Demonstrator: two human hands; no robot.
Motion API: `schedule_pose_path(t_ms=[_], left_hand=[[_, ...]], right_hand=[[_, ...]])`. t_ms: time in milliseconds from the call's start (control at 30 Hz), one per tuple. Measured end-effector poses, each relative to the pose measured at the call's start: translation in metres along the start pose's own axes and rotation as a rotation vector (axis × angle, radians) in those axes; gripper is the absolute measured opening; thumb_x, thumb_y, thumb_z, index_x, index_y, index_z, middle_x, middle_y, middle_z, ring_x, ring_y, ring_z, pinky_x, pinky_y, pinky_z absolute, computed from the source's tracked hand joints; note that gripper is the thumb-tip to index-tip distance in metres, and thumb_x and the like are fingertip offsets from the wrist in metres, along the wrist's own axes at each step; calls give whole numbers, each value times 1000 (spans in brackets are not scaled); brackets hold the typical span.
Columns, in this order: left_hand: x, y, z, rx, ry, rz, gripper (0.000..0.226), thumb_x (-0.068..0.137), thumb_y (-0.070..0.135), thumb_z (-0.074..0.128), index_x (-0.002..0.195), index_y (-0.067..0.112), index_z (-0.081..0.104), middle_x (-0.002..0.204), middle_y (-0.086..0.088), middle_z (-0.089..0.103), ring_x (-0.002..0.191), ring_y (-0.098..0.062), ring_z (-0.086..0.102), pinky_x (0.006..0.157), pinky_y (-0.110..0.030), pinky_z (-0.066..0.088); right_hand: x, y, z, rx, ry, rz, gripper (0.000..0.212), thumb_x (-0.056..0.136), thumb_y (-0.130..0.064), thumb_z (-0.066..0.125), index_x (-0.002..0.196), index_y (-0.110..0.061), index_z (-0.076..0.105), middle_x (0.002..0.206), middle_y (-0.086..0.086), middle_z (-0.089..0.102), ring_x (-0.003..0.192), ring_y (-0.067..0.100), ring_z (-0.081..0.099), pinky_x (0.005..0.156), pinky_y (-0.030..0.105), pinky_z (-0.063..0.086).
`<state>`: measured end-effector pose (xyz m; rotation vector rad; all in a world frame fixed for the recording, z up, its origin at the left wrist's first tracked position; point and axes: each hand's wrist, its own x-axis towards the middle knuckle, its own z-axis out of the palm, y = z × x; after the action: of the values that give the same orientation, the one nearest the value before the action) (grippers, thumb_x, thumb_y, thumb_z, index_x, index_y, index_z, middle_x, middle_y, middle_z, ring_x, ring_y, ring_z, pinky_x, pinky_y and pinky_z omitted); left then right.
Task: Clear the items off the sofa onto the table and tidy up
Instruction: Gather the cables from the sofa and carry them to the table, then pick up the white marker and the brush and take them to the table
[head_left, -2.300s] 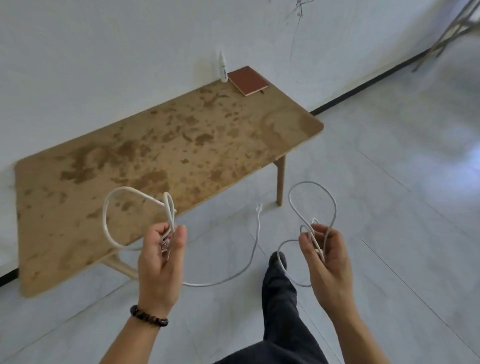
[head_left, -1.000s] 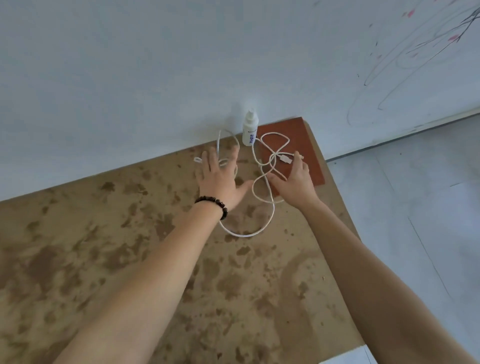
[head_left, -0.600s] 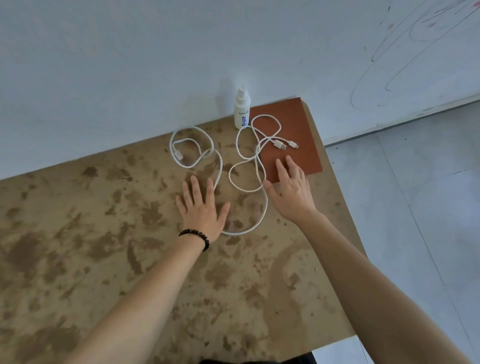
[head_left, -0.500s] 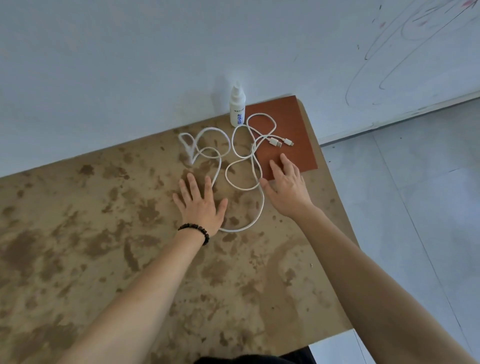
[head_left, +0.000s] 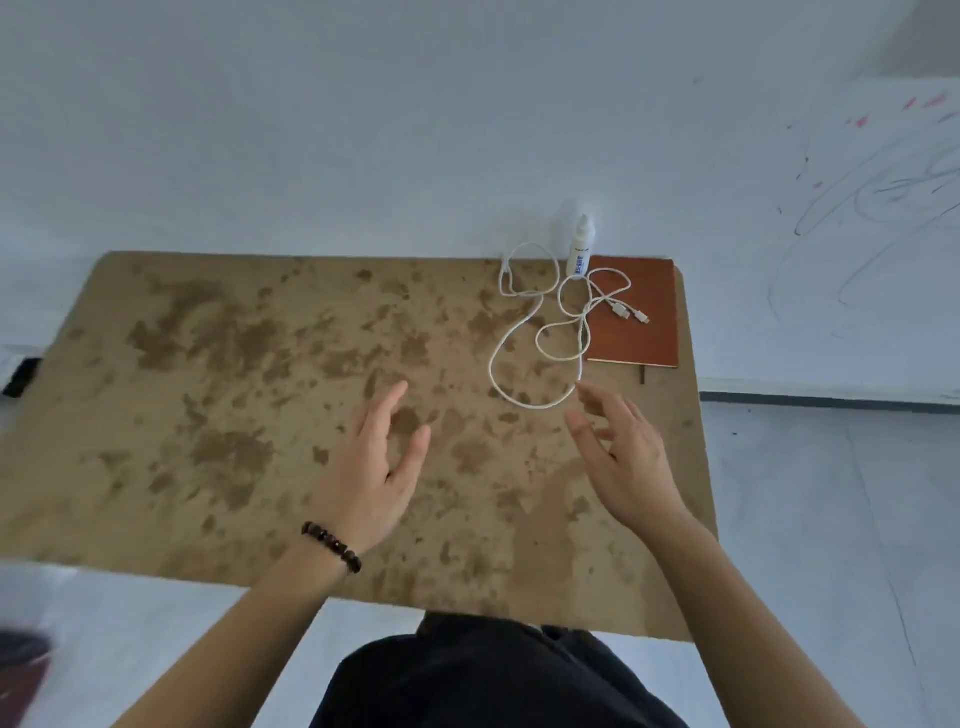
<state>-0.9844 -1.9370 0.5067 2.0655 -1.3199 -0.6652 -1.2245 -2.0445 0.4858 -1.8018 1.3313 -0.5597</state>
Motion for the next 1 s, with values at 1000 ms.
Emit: schedule_pose_path(t_ms=[1000], left_hand=[[-800,-147,-80,-429,1512,-1027,43,90,17,61,119,44,43,112,26,59,97,4,60,71,-7,48]], right_hand=[[-544,-213,324,-74,-1129,-750,51,83,-52,55,132,-38,47,127,-19,53,113,-2,55,91,26,52]])
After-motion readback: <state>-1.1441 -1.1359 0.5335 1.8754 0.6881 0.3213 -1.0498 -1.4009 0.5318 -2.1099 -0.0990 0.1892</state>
